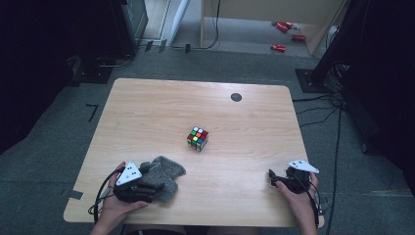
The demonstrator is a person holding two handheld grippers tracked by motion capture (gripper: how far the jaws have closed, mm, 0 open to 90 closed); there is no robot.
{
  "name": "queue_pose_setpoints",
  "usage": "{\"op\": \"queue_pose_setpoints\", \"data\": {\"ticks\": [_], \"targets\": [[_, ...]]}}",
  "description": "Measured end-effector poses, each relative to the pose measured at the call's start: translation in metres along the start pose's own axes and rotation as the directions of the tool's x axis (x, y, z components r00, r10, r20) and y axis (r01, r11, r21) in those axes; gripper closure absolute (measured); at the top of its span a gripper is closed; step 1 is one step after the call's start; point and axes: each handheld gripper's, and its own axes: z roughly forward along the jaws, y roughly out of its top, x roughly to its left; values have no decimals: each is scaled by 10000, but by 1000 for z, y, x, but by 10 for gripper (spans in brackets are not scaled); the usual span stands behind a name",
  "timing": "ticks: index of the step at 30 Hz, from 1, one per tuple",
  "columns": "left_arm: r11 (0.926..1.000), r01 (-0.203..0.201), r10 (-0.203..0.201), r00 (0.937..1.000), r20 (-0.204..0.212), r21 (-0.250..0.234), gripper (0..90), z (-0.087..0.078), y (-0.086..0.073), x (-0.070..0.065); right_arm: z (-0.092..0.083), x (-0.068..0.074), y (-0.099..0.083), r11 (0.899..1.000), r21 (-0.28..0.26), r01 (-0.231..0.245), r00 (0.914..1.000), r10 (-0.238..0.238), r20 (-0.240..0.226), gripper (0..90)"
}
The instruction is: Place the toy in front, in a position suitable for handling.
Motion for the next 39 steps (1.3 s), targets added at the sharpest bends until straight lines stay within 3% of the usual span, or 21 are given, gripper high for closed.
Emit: {"op": "queue_pose_setpoints", "data": {"ticks": [4, 8, 9, 10, 11, 12, 13, 14, 16, 17, 18, 19, 22, 24, 29, 31, 32, 35, 37, 38, 39], "targets": [[9997, -53, 54, 10000, -47, 233, 159, 5, -1, 0, 0, 0, 0, 10000, 0, -16, 10000, 16, 18, 124], [9984, -204, 213, 9996, -163, 529, 223, 11, -3, 0, 0, 0, 0, 10000, -2, -17, 10000, 17, 20, 124], [9981, -269, 280, 9994, -195, 553, 297, 12, -3, 0, 0, 0, 0, 10000, 0, -20, 10000, 20, 22, 124], [9979, -337, 351, 9991, -244, 551, 297, 12, -3, 0, 0, 0, 0, 10000, 0, -20, 10000, 20, 22, 124], [9979, -436, 456, 9980, -427, 484, 511, 12, -3, 0, 0, 0, 0, 10000, 2, -30, 10000, 30, 30, 125], [9986, -444, 461, 9969, -640, 289, 511, 10, -2, 1, 0, 0, 0, 10000, 2, -30, 10000, 30, 30, 125], [9993, -330, 342, 9966, -752, 181, 617, 10, 0, 2, 0, 0, 0, 10000, 4, -40, 10000, 40, 37, 124], [9999, -102, 112, 9953, -961, 111, 636, 10, 3, 4, 0, 0, 0, 10000, -3, -47, 10000, 47, 49, 124], [9987, 504, -510, 9939, -980, -82, 603, 10, 9, 10, 0, 1, 0, 9999, -1, -103, 9999, 103, 102, 125], [9971, 745, -758, 9927, -940, -175, 553, 10, 11, 12, 0, 1, 0, 9999, 6, -126, 9998, 126, 136, 125], [9958, 881, -898, 9918, -911, -228, 442, 9, 14, 13, 0, 1, 0, 9999, 0, -160, 9997, 160, 186, 126], [9953, 936, -956, 9917, -858, -261, 442, 7, 15, 13, 0, 1, 0, 9999, 0, -160, 9997, 160, 186, 126], [9948, 940, -981, 9882, -1177, -401, 251, -3, 23, 13, 0, 1, 0, 9998, -5, -181, 9996, 181, 215, 128], [9952, 942, -963, 9913, -902, -272, 165, -7, 28, 16, -1, 1, 0, 9998, -11, -207, 9995, 207, 235, 130], [9954, 948, -937, 9936, -632, 152, 150, 4, 32, 19, -1, 0, 0, 9998, -13, -183, 9996, 183, 206, 132], [9918, 1261, -1262, 9920, 55, 223, 139, 12, 30, 21, -1, 0, -1, 9998, -35, -178, 9996, 179, 199, 147], [9935, 1111, -1113, 9938, 77, 234, 139, 16, 28, 20, -2, -1, -1, 9997, -67, -228, 9996, 229, 180, 161], [9927, 823, -800, 9964, -287, 880, 142, 29, 24, 22, -3, -2, -1, 9994, -157, -312, 9995, 313, 73, 184], [9919, 905, -879, 9956, -335, 893, 145, 34, 19, 24, -3, 2, 0, 9999, -125, 6, 10000, -6, -2, 183], [9923, 927, -895, 9951, -416, 821, 151, 35, 17, 24, -4, 4, 1, 9999, -157, 61, 9999, -63, -137, 183], [9929, 878, -838, 9951, -518, 804, 188, 36, 17, 23, -4, 11, 5, 9993, -307, 226, 9978, -244, -610, 180]]}}
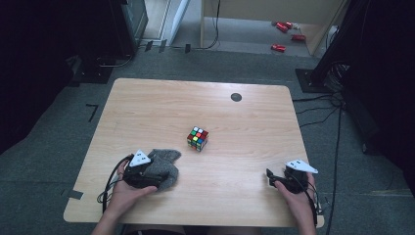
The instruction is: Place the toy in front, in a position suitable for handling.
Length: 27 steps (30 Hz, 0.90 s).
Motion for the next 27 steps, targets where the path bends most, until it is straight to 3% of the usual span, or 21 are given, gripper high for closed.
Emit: {"op": "queue_pose_setpoints", "data": {"ticks": [1, 6, 11, 16, 27], "targets": [[10000, -54, 54, 9999, -115, -15, 188, 0, 0, -1, 0, 0, 0, 10000, 0, 0, 10000, 0, 0, 180], [9997, 50, -53, 9999, -109, -252, 337, -1, -3, 3, 4, 27, 18, 9954, -334, 898, 9911, -927, -958, 166], [9992, 25, -35, 9997, -235, -400, 341, 0, -5, 2, 12, 58, 37, 9898, -688, 1248, 9744, -1353, -1794, 160], [9992, -36, 25, 9996, -283, -396, 344, 0, -5, 1, 23, 82, 48, 9854, -869, 1466, 9626, -1624, -2170, 159], [9991, 14, -26, 9996, -274, -427, 355, 1, -5, 1, 48, 115, 68, 9774, -962, 1880, 9400, -2075, -2707, 144]]}}
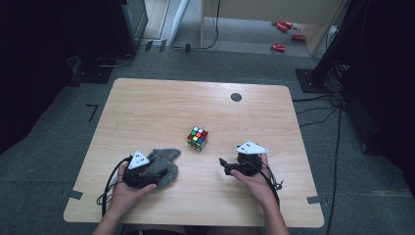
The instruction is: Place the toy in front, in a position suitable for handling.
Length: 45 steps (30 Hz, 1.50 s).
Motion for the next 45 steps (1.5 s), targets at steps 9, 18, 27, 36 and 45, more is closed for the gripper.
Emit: {"op": "queue_pose_setpoints", "data": {"ticks": [9, 18, 27, 36, 45], "targets": [[10000, 38, -38, 10000, 75, -3, 350, 0, 0, 1, 30, 16, 14, 9999, -57, 95, 9991, -97, -404, 142], [10000, 29, -29, 9999, 113, 5, 341, 0, 0, 1, 54, 26, 24, 9996, 133, 236, 9985, -229, -500, 132], [10000, 44, -44, 9998, 174, 24, 338, 0, 0, 2, 70, 20, 21, 10000, 84, 36, 9978, -30, -666, 130], [10000, 39, -39, 9998, 172, 23, 338, 0, 0, 2, 85, 19, 31, 9984, 196, 525, 9939, -504, -977, 122], [10000, 30, -31, 9998, 181, 24, 338, 0, 0, 2, 105, 26, 40, 9912, 645, 1152, 9895, -1088, -954, 129]]}}
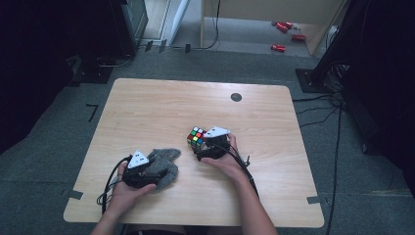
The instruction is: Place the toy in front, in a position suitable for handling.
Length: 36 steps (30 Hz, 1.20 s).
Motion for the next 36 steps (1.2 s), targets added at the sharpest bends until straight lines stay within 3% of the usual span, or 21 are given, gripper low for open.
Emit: {"op": "queue_pose_setpoints", "data": {"ticks": [9, 13, 16, 21, 28, 32, 36], "targets": [[10000, 13, -13, 10000, 1, -7, 337, 0, 0, 0, 10, -2, 6, 9997, 209, 116, 9999, -118, 109, 177], [10000, 13, -13, 10000, 8, -6, 337, 0, 0, 0, 12, -1, 7, 9989, 388, 262, 9997, -263, 17, 275], [10000, 13, -13, 10000, 14, -4, 337, 0, 0, 0, 11, -2, 6, 9994, 296, 200, 9998, -200, 16, 335], [10000, -7, 7, 10000, 25, 10, 337, 0, 0, 0, 9, -3, 5, 10000, 63, -22, 9997, 20, 228, 346], [10000, -2, 2, 10000, 49, 14, 335, 0, 0, 1, -2, -4, 0, 9996, -236, -162, 9994, 170, 309, 348], [10000, -25, 25, 10000, 60, 13, 334, 1, 1, 1, -16, -3, -3, 9993, -358, 104, 9995, -93, 306, 348], [10000, 23, -23, 10000, 76, 7, 341, 1, 1, 1, -34, 2, -4, 9986, -525, 48, 9996, -34, 277, 348]]}}
